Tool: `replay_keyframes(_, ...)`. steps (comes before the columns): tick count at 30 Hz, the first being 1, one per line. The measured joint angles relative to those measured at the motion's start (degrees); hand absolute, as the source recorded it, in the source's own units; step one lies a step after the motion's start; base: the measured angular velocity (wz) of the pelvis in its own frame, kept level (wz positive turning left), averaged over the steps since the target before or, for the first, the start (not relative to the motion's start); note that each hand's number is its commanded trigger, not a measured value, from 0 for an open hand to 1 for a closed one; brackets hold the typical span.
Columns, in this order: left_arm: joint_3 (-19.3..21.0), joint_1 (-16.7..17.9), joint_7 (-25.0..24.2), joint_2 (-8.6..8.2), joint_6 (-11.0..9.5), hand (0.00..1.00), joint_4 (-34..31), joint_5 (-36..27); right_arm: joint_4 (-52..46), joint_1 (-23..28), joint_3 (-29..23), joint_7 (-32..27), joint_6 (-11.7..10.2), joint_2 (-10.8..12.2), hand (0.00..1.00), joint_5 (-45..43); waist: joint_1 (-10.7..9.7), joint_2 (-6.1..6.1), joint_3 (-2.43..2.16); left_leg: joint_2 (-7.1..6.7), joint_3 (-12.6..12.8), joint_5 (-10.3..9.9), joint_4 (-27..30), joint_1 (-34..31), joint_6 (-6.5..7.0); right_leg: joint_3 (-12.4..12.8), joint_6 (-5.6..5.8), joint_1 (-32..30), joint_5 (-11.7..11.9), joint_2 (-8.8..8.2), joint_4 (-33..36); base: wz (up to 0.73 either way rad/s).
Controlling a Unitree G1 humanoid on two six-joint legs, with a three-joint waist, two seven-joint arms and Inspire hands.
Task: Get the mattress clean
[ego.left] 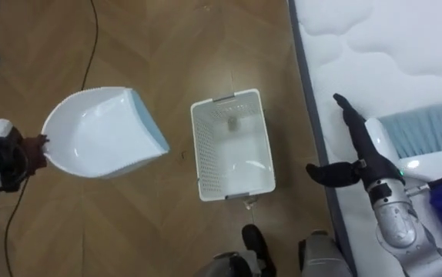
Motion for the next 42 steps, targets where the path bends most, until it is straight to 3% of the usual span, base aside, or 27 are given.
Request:
replay_keyframes(3, 1.21, 0.49, 2.26, -0.01, -1.07, 1.00, -0.79, -2.32, 0.07, 0.13, -0.07, 0.21, -0.72, 0.01, 0.00, 0.40, -0.03, -0.10, -0.05, 0.10, 0.08, -0.12, 0.72, 0.12, 0.18, 0.63, -0.01, 0.12, 0.00, -0.02, 0.14, -0.09)
replay_keyframes(5, 4.44, 4.09, 4.32, -0.01, -2.34, 1.00, -4.92, -8.31, 0.37, 0.44, -0.05, 0.21, -1.42, 0.07, 0.00, 2.13, 0.15, -0.54, -0.20, 0.22, 0.61, -0.24, 1.03, 0.98, 0.31, 1.92, 0.00, 0.58, 0.01, 0.17, 0.17, -0.22)
replay_keyframes(6, 5.23, 5.43, 4.81, -0.03, -2.78, 1.00, -6.10, -9.67, 0.68, 0.50, -0.06, 0.21, -1.58, 0.13, 0.00, 2.56, 0.54, -1.01, -0.18, 0.23, 0.79, -0.31, 1.02, 1.54, 0.26, 2.86, 0.01, 0.74, 0.01, 0.39, 0.24, -0.54)
replay_keyframes(7, 6.91, 8.75, 5.32, -0.22, -3.53, 1.00, -8.97, -11.88, 1.58, 0.77, -0.03, 0.22, -1.88, 0.13, 0.00, 2.57, 1.58, -2.34, -0.18, 0.30, 0.76, -0.75, 1.02, 2.97, -0.21, 4.48, 0.08, 1.38, 0.05, 1.01, 0.27, -0.75)
replay_keyframes(9, 10.36, 15.33, 5.32, -0.80, -4.86, 1.00, -13.30, -15.64, 2.68, 1.84, -0.03, 0.38, -1.98, 0.30, 0.00, 2.63, 2.28, -4.06, -0.37, -0.08, -1.80, -1.50, 0.98, 5.49, -1.42, 6.68, 0.09, 3.25, 0.06, 1.72, -0.28, -0.79)
replay_keyframes(11, 13.94, 22.69, 5.09, -3.14, -5.73, 1.00, -17.66, -20.43, 5.07, 4.12, -0.38, 0.27, -1.92, 0.40, 0.00, 4.85, 3.91, -5.47, -1.49, 0.56, -5.06, -2.85, 0.98, 8.22, -3.11, 8.00, -0.16, 6.20, 1.13, 4.01, -3.31, -0.68)
replay_keyframes(14, 18.27, 30.25, 3.66, -4.90, -5.97, 1.00, -24.50, -23.27, 7.79, 7.05, -2.18, -1.06, -1.77, 1.57, 0.00, 5.75, 5.65, -7.08, -2.92, 2.59, -5.63, -3.66, 0.29, 10.64, -3.74, 9.27, -0.21, 9.84, 3.45, 6.80, -8.24, -0.45)
replay_keyframes(17, 19.41, 34.32, 2.03, -7.26, -6.03, 1.00, -30.85, -27.25, 8.26, 9.30, -5.64, -2.66, -1.22, 2.86, 0.00, 7.91, 6.11, -7.18, -3.08, 2.96, -6.80, -3.93, -1.58, 13.59, -3.75, 9.10, 0.34, 13.54, 5.39, 7.56, -12.71, -0.23)
replay_keyframes(19, 20.09, 34.41, 0.43, -8.53, -6.07, 1.00, -34.49, -28.73, 9.21, 9.76, -7.72, -3.03, -1.09, 3.45, 0.00, 8.87, 6.17, -7.26, -3.13, 3.00, -6.55, -4.45, -2.34, 14.81, -3.44, 9.53, 0.89, 14.56, 6.16, 7.65, -13.88, -0.23)
replay_keyframes(21, 21.86, 34.93, -0.21, -9.93, -6.48, 1.00, -38.28, -30.36, 8.52, 10.39, -9.80, -3.59, -0.96, 4.66, 0.00, 9.07, 6.42, -8.17, -3.24, 2.85, -5.87, -4.77, -2.94, 16.03, -3.04, 11.13, 1.50, 14.60, 6.69, 7.61, -13.95, -0.58)
replay_keyframes(23, 25.06, 37.47, -0.34, -12.18, -7.60, 1.00, -43.20, -30.50, 7.46, 11.03, -9.73, -4.26, -0.57, 5.18, 0.00, 9.16, 8.67, -9.53, -3.11, 4.33, -0.80, -5.98, -3.92, 19.01, -2.80, 12.18, 1.91, 14.66, 9.14, 8.25, -15.49, -1.46)
replay_keyframes(24, 25.95, 38.71, -0.31, -13.03, -7.63, 1.00, -44.52, -30.55, 7.44, 11.24, -9.54, -4.31, -0.53, 5.38, 0.00, 9.08, 9.33, -10.03, -3.15, 4.61, 0.34, -6.29, -4.50, 20.31, -2.81, 11.61, 1.85, 14.70, 9.95, 8.15, -15.91, -2.00)
replay_keyframes(25, 27.89, 41.30, 0.04, -15.23, -7.66, 1.00, -47.29, -30.52, 6.67, 11.76, -9.43, -4.33, -0.09, 6.11, 0.00, 8.98, 10.26, -11.09, -3.07, 5.18, 2.81, -7.13, -5.15, 22.74, -2.88, 8.11, 1.18, 14.65, 11.44, 7.55, -16.36, -2.17)
replay_keyframes(26, 29.09, 42.99, 0.21, -17.77, -8.15, 1.00, -48.55, -30.50, 5.67, 12.10, -9.39, -4.43, 0.03, 6.61, 0.00, 8.79, 11.27, -11.80, -3.08, 5.96, 4.99, -8.16, -5.45, 24.70, -2.92, 2.44, -0.02, 14.74, 13.30, 6.40, -17.32, -2.22)
replay_keyframes(27, 29.28, 43.50, 0.27, -18.68, -8.54, 1.00, -48.56, -30.53, 5.55, 12.19, -9.16, -4.42, 0.03, 6.80, 0.00, 8.80, 11.60, -12.24, -3.02, 6.12, 5.69, -8.49, -5.87, 25.69, -2.88, -0.72, -0.66, 14.89, 14.23, 5.72, -17.90, -2.22)
replay_keyframes(28, 29.21, 43.74, 0.23, -20.08, -8.68, 1.00, -48.01, -30.57, 5.61, 12.18, -8.58, -4.40, 0.15, 7.03, 0.00, 8.97, 12.33, -12.81, -3.13, 6.37, 6.59, -8.63, -7.09, 27.05, -2.68, -6.63, -1.95, 15.90, 16.90, 4.98, -20.61, -2.09)
replay_keyframes(29, 29.19, 43.79, 0.30, -20.60, -8.68, 1.00, -47.41, -31.42, 5.49, 11.94, -8.21, -4.35, 0.22, 7.42, 0.00, 8.82, 12.37, -13.09, -3.25, 8.34, 10.72, -8.61, -8.25, 27.73, -2.46, -11.10, -3.40, 17.10, 20.16, 5.49, -23.98, -1.93)
replay_keyframes(30, 29.17, 43.67, 0.32, -20.60, -8.69, 1.00, -47.15, -32.10, 5.18, 11.99, -8.22, -4.37, 0.21, 7.62, 0.00, 8.85, 12.04, -13.36, -3.22, 9.11, 13.20, -8.72, -8.44, 27.98, -2.09, -13.72, -3.72, 17.18, 20.24, 5.17, -23.51, -1.74)
replay_keyframes(31, 29.17, 43.63, 0.82, -21.46, -8.66, 1.00, -46.95, -32.58, 4.93, 12.49, -8.39, -4.47, 0.21, 7.56, 0.00, 8.89, 12.14, -13.68, -3.29, 10.01, 17.42, -8.79, -9.02, 29.43, -2.05, -17.96, -2.58, 17.79, 17.48, 3.77, -18.39, -1.64)
replay_keyframes(32, 29.29, 43.98, 1.95, -22.88, -8.68, 1.00, -47.14, -32.53, 4.95, 12.92, -8.35, -4.82, 0.23, 7.54, 0.00, 8.96, 12.71, -13.81, -3.35, 10.37, 21.82, -8.75, -10.47, 31.73, -2.12, -19.73, -1.84, 19.99, 14.18, 1.98, -13.50, -1.69)
replay_keyframes(33, 29.29, 44.20, 2.62, -23.40, -8.69, 1.00, -47.14, -32.57, 4.96, 12.94, -8.21, -4.93, 0.20, 7.66, 0.00, 8.82, 12.87, -13.95, -3.38, 10.40, 24.01, -8.77, -11.12, 32.84, -2.10, -19.74, -1.16, 21.49, 12.72, 0.99, -11.82, -1.77)
replay_keyframes(35, 29.32, 44.72, 4.28, -24.42, -8.68, 1.00, -47.15, -32.88, 4.91, 12.80, -6.66, -5.04, -0.72, 8.08, 0.00, 9.00, 14.56, -14.66, -3.19, 10.35, 31.80, -8.68, -12.70, 36.13, -2.95, -19.14, 2.18, 27.31, 9.58, -1.22, -11.36, -1.78)
replay_keyframes(36, 29.31, 44.66, 4.79, -24.56, -8.70, 1.00, -47.16, -33.08, 4.90, 12.69, -6.28, -5.05, -0.89, 8.25, 0.00, 9.16, 14.79, -14.98, -3.06, 10.27, 32.81, -8.60, -12.82, 36.59, -3.10, -19.18, 2.50, 28.09, 9.26, -1.40, -12.84, -1.59)
replay_keyframes(37, 29.31, 44.29, 5.63, -24.96, -8.78, 1.00, -47.17, -33.21, 4.90, 12.32, -5.88, -4.96, -1.21, 8.70, 0.00, 9.09, 15.13, -15.61, -2.81, 10.17, 32.14, -8.28, -12.31, 36.40, -3.53, -19.60, 2.37, 28.20, 9.07, -0.84, -16.45, -1.40)
replay_keyframes(39, 29.29, 44.50, 6.26, -25.86, -8.86, 1.00, -46.83, -33.20, 4.94, 11.69, -5.42, -4.87, -1.54, 9.39, 0.00, 8.62, 15.07, -15.89, -2.87, 10.05, 26.06, -8.03, -11.79, 35.18, -3.97, -19.10, 1.24, 28.83, 9.68, 0.80, -21.31, -1.19)
replay_keyframes(40, 29.11, 44.22, 6.24, -26.37, -8.93, 1.00, -46.08, -33.28, 4.96, 11.80, -4.92, -4.70, -1.81, 9.49, 0.00, 8.51, 13.99, -15.72, -2.93, 10.12, 22.89, -7.77, -11.71, 34.65, -4.34, -19.00, 0.34, 29.76, 10.52, 1.84, -23.81, -0.52)
replay_keyframes(42, 29.07, 43.54, 6.14, -26.53, -9.92, 1.00, -44.78, -33.29, 4.96, 12.62, -5.04, -4.32, -1.88, 10.05, 0.00, 8.47, 12.05, -16.22, -3.14, 10.42, 22.63, -7.46, -11.77, 34.76, -4.43, -18.78, -0.01, 30.21, 11.23, 2.50, -24.94, -0.22)
